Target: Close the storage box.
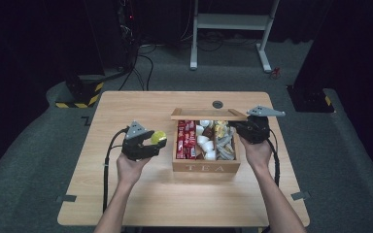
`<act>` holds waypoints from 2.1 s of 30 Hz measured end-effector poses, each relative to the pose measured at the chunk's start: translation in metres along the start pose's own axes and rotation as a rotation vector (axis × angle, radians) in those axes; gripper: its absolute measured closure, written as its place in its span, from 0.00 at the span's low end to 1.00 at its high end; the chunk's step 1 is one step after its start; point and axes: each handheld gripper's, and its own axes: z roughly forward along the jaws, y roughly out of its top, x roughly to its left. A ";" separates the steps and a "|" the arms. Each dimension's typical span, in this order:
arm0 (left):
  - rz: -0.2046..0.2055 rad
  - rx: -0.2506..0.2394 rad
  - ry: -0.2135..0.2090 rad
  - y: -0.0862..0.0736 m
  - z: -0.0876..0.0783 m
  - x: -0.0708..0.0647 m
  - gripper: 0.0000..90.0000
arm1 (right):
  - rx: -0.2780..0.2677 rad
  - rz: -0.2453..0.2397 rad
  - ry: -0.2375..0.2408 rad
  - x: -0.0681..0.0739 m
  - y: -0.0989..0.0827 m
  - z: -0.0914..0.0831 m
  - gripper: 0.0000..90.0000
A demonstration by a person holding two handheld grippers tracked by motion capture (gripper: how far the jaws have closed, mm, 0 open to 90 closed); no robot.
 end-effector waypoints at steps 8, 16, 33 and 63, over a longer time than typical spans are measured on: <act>-0.027 0.005 0.038 -0.010 -0.006 0.010 0.43 | 0.003 0.003 0.000 0.000 -0.001 0.000 1.00; -0.046 0.027 0.075 -0.024 -0.009 0.020 0.43 | 0.007 0.002 0.001 0.000 -0.001 0.000 1.00; -0.063 0.078 0.130 -0.049 0.009 0.025 0.43 | 0.013 -0.003 -0.005 0.000 -0.001 0.001 1.00; -0.043 0.159 0.140 -0.064 0.048 0.015 0.42 | 0.024 -0.011 -0.009 0.001 -0.001 0.001 1.00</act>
